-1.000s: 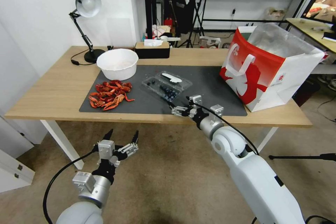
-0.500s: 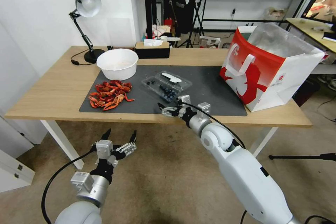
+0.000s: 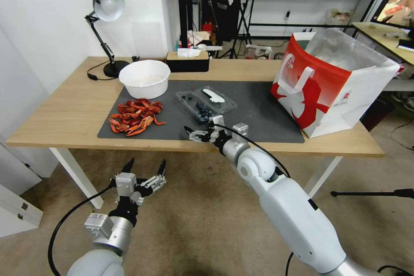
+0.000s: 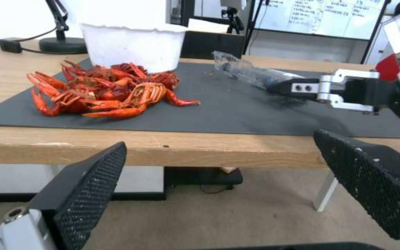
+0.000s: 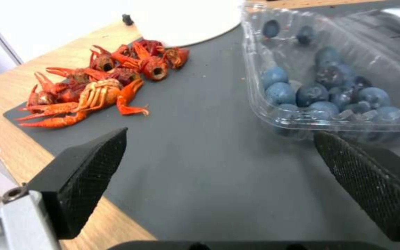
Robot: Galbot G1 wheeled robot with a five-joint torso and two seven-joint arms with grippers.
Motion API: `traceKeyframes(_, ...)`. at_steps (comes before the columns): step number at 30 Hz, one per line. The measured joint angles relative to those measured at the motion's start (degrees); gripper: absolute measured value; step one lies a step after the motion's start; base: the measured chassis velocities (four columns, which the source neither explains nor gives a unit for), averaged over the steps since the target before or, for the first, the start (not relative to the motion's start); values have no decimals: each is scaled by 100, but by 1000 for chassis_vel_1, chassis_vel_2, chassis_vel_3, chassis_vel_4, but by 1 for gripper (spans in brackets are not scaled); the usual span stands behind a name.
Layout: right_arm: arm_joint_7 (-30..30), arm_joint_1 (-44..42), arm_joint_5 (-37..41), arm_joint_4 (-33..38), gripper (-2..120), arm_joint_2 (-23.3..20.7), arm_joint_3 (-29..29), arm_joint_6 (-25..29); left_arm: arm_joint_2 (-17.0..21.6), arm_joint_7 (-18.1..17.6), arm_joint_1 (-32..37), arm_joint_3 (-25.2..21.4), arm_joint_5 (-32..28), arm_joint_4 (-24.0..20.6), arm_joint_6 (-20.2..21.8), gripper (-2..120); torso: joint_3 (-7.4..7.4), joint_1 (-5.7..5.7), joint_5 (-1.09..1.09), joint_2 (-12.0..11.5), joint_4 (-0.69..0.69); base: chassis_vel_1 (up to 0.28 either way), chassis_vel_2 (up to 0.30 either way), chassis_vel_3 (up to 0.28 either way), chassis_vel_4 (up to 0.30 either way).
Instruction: Close the takeout container lid, then place the container into the takeout bag.
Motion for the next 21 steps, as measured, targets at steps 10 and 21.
traceKeyframes(10, -30, 408, -49, -393, 100, 275, -234, 30, -58, 18, 82, -47, 14, 29, -129, 100, 0, 0, 0, 0, 0, 0, 0, 0, 0)
traceKeyframes(21, -59, 690, -80, -772, 100, 506, -391, 82, -114, 35, 168, -97, 52, 84, -321, 100, 0, 0, 0, 0, 0, 0, 0, 0, 0)
